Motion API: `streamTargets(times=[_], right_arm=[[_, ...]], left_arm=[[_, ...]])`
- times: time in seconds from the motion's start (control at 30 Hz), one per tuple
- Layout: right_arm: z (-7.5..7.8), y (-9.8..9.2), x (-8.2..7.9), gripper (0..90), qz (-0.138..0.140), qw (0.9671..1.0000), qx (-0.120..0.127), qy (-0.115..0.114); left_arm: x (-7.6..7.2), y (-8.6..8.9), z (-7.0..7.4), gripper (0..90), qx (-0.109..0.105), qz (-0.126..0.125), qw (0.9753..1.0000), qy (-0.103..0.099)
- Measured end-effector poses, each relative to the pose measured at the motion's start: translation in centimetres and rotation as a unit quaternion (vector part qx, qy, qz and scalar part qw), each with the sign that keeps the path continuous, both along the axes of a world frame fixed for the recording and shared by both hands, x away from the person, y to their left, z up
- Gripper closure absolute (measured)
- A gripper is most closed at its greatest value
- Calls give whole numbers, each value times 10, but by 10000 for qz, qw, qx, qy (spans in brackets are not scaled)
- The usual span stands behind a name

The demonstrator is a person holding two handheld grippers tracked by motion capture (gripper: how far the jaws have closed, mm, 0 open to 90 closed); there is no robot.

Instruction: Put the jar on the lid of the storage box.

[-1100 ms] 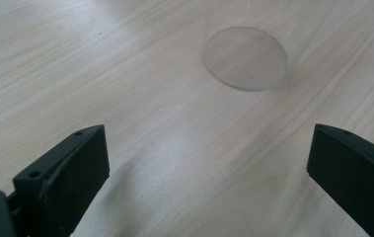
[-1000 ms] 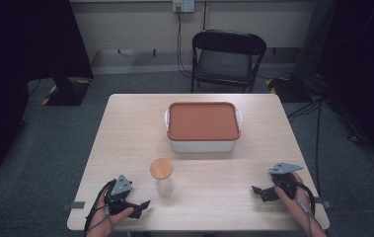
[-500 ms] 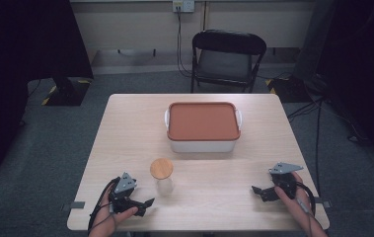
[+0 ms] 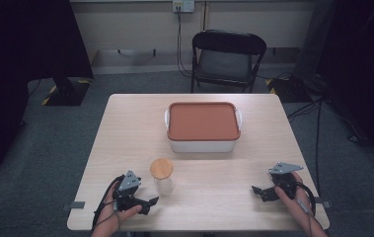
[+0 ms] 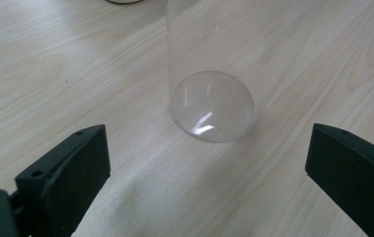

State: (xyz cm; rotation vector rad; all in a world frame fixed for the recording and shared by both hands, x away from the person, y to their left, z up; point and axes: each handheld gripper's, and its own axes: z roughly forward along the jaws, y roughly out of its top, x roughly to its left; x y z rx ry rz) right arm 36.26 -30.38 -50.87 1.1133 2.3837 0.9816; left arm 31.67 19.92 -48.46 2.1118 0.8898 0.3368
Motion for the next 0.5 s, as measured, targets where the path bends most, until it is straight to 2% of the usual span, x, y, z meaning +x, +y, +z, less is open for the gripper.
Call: streamTargets(times=[0.5], right_arm=[[0,0,0,0,0,10000,1,0]], left_arm=[[4,-7,-2,30,22,-24,10000,42]])
